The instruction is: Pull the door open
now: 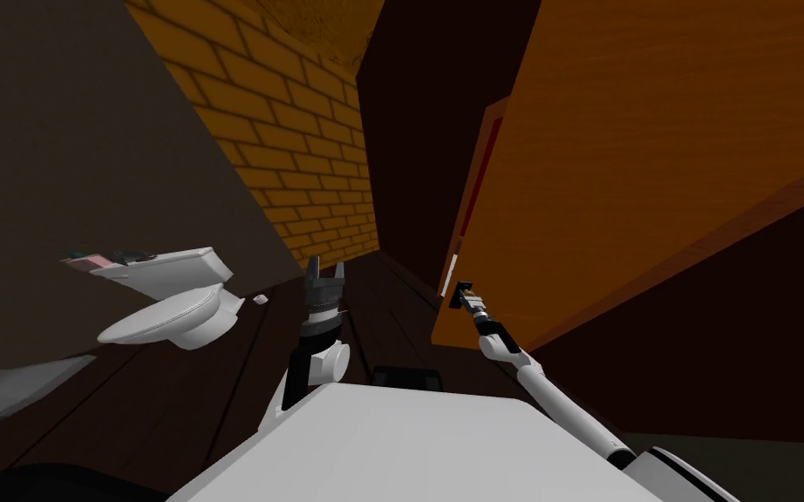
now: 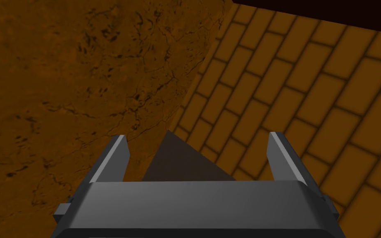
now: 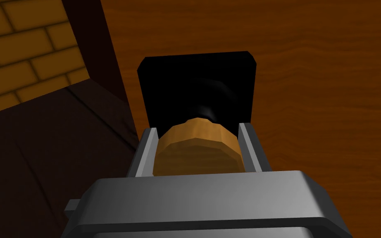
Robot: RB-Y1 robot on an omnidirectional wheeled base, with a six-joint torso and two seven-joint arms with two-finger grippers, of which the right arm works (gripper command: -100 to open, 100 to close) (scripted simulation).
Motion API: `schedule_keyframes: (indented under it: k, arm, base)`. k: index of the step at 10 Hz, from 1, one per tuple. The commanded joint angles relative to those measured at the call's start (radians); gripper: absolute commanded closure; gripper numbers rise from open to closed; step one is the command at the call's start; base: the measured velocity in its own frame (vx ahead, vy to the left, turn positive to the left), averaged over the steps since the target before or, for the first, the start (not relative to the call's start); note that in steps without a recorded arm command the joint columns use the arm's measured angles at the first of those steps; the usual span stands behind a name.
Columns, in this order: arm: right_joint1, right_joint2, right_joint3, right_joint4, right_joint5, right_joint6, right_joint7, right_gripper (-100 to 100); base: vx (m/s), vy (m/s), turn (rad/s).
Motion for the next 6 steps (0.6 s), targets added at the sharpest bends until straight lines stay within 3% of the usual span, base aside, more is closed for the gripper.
schedule_keyframes:
  k: [1, 6]
  arm:
    - [0.009, -0.017, 0.022, -0.013, 0.000, -0.010, -0.015, 100]
    - [0.030, -0.075, 0.082, -0.048, -0.001, -0.044, -0.060, 100]
  base:
    - [-0.213, -0.091, 0.100]
    - [-0.199, -0.097, 0.112]
